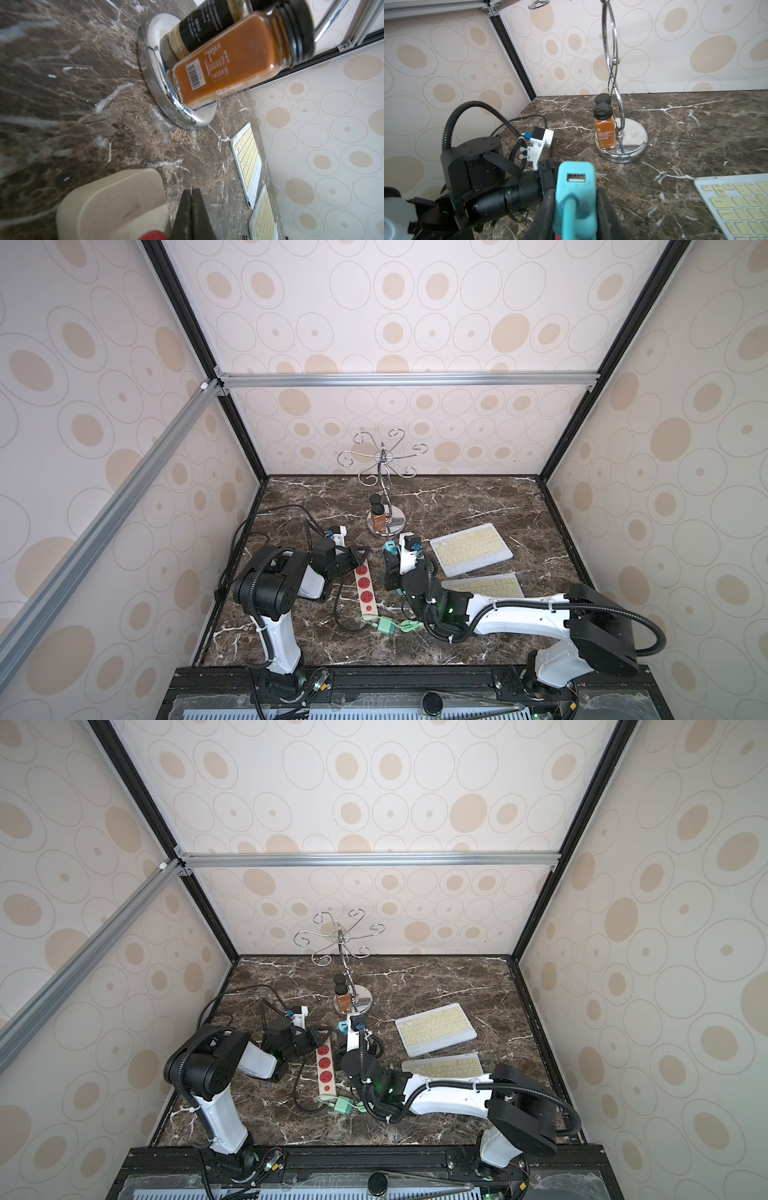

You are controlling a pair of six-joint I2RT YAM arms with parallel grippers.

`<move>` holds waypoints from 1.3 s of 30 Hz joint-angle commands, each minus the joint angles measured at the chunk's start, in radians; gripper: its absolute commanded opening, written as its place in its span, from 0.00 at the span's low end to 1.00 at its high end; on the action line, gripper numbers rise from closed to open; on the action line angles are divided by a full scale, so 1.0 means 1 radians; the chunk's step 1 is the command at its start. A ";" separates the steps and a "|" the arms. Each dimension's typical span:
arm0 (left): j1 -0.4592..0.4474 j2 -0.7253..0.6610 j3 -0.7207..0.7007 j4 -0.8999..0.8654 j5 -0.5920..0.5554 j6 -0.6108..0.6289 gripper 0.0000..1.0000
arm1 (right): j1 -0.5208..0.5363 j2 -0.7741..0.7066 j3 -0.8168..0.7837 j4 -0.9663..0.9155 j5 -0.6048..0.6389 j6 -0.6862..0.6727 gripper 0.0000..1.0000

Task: Unplug the wireless keyboard
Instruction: Place the plug at the center of the board.

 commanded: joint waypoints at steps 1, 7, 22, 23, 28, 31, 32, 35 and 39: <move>0.002 0.062 -0.053 -0.242 -0.065 0.021 0.00 | -0.020 -0.041 -0.037 -0.120 0.039 -0.027 0.00; 0.002 0.047 -0.061 -0.218 -0.041 0.017 0.00 | -0.030 -0.037 -0.076 -0.160 0.088 -0.045 0.00; -0.001 -0.125 -0.078 -0.283 -0.079 0.090 0.00 | -0.031 0.254 0.125 -0.427 0.100 0.009 0.00; -0.001 -0.140 -0.081 -0.286 -0.084 0.093 0.00 | -0.030 0.268 0.133 -0.437 0.100 0.012 0.00; -0.003 -0.247 -0.095 -0.318 -0.134 0.125 0.02 | -0.030 0.343 0.169 -0.471 0.080 0.028 0.00; -0.005 -0.318 -0.106 -0.342 -0.167 0.146 0.04 | -0.029 0.390 0.200 -0.506 0.077 0.034 0.00; -0.003 -0.345 -0.114 -0.346 -0.177 0.151 0.04 | -0.029 0.407 0.212 -0.522 0.081 0.043 0.00; -0.004 -0.421 -0.135 -0.355 -0.213 0.164 0.06 | -0.029 0.456 0.250 -0.575 0.094 0.057 0.01; -0.004 -0.524 -0.166 -0.366 -0.271 0.183 0.09 | -0.029 0.504 0.289 -0.622 0.094 0.073 0.02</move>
